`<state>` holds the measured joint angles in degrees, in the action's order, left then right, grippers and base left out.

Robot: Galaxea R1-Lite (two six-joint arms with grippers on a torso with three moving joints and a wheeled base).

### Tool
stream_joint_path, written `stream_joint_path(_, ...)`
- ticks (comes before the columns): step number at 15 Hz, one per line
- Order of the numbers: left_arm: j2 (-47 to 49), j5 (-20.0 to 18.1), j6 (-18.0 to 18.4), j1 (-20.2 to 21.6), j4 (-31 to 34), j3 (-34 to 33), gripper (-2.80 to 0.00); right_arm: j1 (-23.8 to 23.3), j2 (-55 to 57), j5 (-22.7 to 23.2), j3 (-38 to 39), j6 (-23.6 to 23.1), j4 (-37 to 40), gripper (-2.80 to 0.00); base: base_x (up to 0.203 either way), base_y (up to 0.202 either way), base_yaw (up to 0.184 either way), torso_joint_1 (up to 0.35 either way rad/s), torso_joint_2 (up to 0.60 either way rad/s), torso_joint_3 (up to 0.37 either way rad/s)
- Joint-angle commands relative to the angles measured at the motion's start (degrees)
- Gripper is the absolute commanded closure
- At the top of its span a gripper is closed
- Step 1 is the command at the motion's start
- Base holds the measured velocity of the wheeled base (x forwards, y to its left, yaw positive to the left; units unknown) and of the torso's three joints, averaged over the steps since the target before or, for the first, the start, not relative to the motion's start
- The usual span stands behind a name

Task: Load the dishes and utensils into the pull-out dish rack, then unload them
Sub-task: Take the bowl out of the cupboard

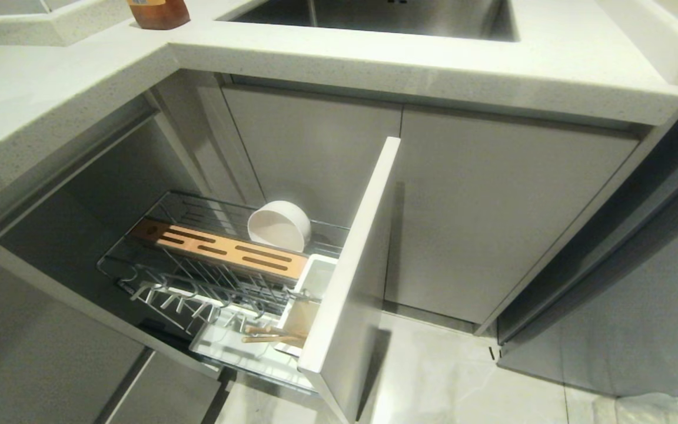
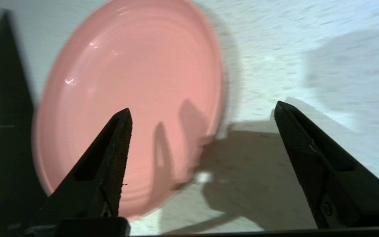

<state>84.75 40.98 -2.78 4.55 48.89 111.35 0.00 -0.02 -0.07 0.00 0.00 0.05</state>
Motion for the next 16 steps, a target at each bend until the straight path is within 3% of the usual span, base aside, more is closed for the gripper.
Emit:
stream_joint_path(1, -2.16, -6.16, -3.65, -0.08, 0.10, -0.09, -2.80, 0.00, 0.02, 0.00, 0.00, 0.00, 0.03, 0.00, 0.000, 0.000, 0.000, 0.000, 0.00, 0.000)
stream_joint_path(3, -5.42, -14.68, -7.29, -0.21, 0.24, -0.97, -2.80, 0.00, 0.02, -0.01, 0.00, 0.00, 0.02, 0.00, 0.000, 0.000, 0.000, 0.000, 0.00, 0.000)
stream_joint_path(4, -7.09, -17.01, -7.90, -0.27, 0.25, -1.82, 0.00, 0.00, 0.02, 0.03, 0.00, 0.00, 0.01, 0.00, 0.000, 0.000, 0.000, 0.000, 0.00, 0.000)
stream_joint_path(8, -13.60, -22.57, -13.96, -4.29, 0.02, -5.22, 0.00, 0.00, 0.02, 0.06, 0.00, 0.00, 0.02, 0.00, 0.000, 0.000, 0.000, 0.000, 0.00, 0.000)
stream_joint_path(11, -18.35, -25.71, -19.14, -12.49, 0.10, -11.11, 0.00, 0.00, 0.02, -0.01, 0.00, 0.00, 0.04, 0.00, 0.000, 0.000, 0.000, 0.000, 0.00, 0.000)
stream_joint_path(13, -19.28, -26.19, -25.17, -18.68, 0.25, -14.53, 0.00, 0.00, 0.02, 0.04, 0.00, 0.00, -0.03, 0.00, 0.000, 0.000, 0.000, 0.000, 0.00, 0.000)
stream_joint_path(16, -18.30, -26.37, -37.04, -23.53, 0.70, -17.57, 0.00, 0.00, 0.02, 0.02, 0.00, 0.00, 0.04, 0.00, 0.000, 0.000, 0.000, 0.000, 0.00, 0.000)
